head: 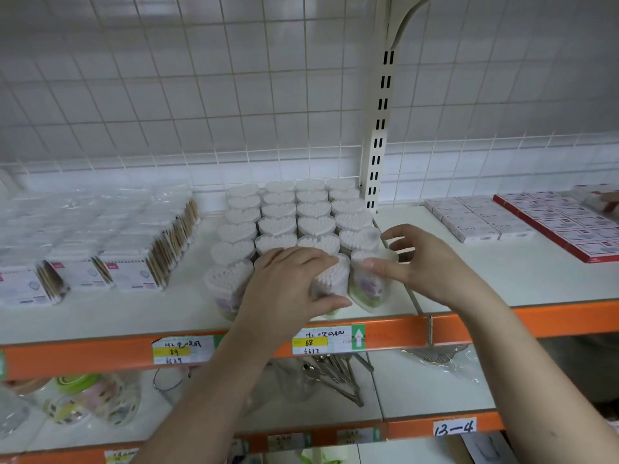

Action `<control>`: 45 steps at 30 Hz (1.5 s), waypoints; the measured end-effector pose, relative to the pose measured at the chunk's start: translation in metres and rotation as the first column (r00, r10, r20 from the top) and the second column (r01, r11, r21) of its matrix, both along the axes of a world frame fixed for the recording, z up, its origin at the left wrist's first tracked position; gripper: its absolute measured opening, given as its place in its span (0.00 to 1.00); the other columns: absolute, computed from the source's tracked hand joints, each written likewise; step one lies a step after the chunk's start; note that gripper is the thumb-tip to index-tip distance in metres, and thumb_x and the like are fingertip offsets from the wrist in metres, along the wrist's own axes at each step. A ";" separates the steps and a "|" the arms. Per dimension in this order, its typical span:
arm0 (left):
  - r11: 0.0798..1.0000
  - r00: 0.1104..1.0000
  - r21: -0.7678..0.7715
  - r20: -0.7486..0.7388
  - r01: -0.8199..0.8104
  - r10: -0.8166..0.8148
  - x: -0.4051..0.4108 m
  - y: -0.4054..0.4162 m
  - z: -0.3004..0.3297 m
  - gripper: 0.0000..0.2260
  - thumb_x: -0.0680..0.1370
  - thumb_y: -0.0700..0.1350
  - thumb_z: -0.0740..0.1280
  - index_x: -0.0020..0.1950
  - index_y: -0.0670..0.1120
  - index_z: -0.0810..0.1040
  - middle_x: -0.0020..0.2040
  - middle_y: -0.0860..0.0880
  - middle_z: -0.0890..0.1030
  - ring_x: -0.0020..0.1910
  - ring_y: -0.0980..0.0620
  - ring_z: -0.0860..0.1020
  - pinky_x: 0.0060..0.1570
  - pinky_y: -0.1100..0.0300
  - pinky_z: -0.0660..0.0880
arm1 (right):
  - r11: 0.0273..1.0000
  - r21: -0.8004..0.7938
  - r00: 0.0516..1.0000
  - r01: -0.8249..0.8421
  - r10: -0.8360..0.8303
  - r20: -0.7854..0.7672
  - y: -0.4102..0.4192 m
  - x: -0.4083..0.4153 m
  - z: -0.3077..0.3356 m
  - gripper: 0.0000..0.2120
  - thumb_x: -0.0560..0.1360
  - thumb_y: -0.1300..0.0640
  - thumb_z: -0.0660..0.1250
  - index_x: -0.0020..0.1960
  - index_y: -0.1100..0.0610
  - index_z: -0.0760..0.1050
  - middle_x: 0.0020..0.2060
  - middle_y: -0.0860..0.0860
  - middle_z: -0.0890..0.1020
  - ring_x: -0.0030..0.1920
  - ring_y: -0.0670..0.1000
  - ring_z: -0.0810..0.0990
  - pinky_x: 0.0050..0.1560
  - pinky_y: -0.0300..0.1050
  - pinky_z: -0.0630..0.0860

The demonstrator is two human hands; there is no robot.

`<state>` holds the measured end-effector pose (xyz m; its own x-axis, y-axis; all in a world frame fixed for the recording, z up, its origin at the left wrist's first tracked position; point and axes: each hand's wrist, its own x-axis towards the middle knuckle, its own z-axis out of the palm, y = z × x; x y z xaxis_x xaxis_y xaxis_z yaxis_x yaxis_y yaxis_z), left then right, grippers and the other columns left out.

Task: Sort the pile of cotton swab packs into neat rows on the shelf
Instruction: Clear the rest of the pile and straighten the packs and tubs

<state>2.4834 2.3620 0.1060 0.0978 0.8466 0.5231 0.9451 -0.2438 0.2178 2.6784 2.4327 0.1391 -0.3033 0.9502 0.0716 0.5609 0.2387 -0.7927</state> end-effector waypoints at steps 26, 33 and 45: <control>0.999 0.993 -0.043 0.117 -0.017 0.022 -0.018 -0.016 0.011 0.25 0.74 0.62 0.57 0.59 0.47 0.80 0.56 0.52 0.80 0.57 0.54 0.74 0.61 0.63 0.63 | 0.961 0.277 0.998 -0.003 -0.015 0.064 -0.015 -0.012 -0.010 0.25 0.73 0.53 0.70 0.68 0.53 0.70 0.65 0.49 0.75 0.65 0.50 0.72 0.55 0.30 0.61; 0.994 0.984 -0.033 0.145 -0.100 0.104 -0.054 -0.034 0.012 0.17 0.76 0.52 0.60 0.55 0.45 0.82 0.53 0.50 0.83 0.53 0.56 0.78 0.57 0.61 0.71 | 0.796 0.431 0.879 -0.425 0.249 0.406 -0.027 -0.029 -0.016 0.18 0.78 0.51 0.63 0.67 0.51 0.72 0.66 0.47 0.75 0.72 0.44 0.63 0.70 0.36 0.49; 0.992 0.963 -0.111 0.254 -0.068 0.094 -0.069 -0.038 0.006 0.16 0.73 0.53 0.71 0.58 0.49 0.81 0.61 0.54 0.78 0.59 0.65 0.71 0.59 0.73 0.62 | 0.809 0.439 0.901 -0.391 0.240 0.361 -0.029 -0.033 -0.020 0.18 0.74 0.51 0.69 0.62 0.52 0.77 0.63 0.47 0.77 0.65 0.47 0.73 0.66 0.42 0.68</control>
